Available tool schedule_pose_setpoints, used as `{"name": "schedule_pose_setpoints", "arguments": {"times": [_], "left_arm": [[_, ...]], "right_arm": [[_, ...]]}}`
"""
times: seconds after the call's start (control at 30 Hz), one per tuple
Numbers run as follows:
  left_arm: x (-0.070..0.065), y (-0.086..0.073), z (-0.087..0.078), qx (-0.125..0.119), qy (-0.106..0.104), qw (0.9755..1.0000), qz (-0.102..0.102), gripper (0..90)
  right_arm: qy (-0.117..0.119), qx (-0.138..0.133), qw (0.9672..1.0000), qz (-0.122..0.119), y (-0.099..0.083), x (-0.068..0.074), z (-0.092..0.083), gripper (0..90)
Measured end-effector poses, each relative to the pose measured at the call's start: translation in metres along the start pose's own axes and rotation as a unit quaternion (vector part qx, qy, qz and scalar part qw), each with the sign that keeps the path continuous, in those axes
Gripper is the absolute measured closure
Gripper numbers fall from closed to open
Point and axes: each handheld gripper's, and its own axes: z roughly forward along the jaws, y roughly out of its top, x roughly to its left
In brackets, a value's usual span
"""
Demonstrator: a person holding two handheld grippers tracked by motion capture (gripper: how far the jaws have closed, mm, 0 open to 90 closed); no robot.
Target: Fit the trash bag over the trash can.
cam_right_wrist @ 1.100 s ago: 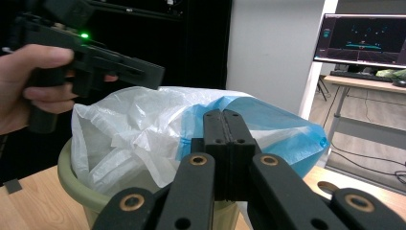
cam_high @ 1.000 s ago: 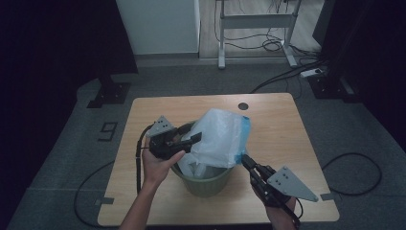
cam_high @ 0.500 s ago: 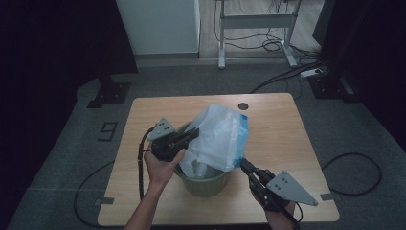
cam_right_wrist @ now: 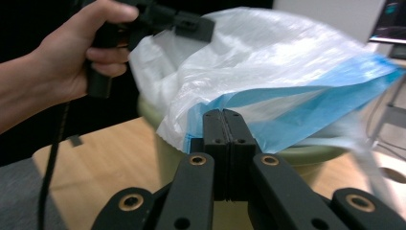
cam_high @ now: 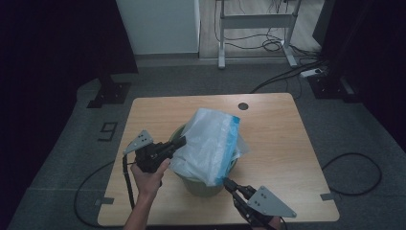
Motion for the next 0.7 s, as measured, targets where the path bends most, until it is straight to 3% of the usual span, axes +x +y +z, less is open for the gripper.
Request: {"name": "schedule_pose_setpoints", "arguments": {"times": [0.17, 0.33, 0.57, 0.7], "left_arm": [[0.004, -0.007, -0.005, -0.004, -0.007, 0.9999, -0.012, 89.7], [0.008, -0.011, -0.009, -0.01, -0.01, 0.9997, -0.02, 89.7], [0.011, -0.014, -0.011, -0.02, -0.023, 0.9992, -0.026, 89.7], [0.012, -0.014, -0.011, -0.027, -0.034, 0.9985, -0.034, 89.7]], "right_arm": [[0.022, 0.014, 0.9997, -0.002, -0.008, 0.01, 0.009, 85.5], [0.025, 0.007, 0.9996, 0.007, -0.009, 0.008, 0.008, 71.5], [-0.028, -0.02, 0.999, 0.028, -0.005, -0.019, -0.012, 61.7], [-0.053, -0.006, 0.998, 0.035, -0.004, -0.035, -0.01, 59.9]]}}
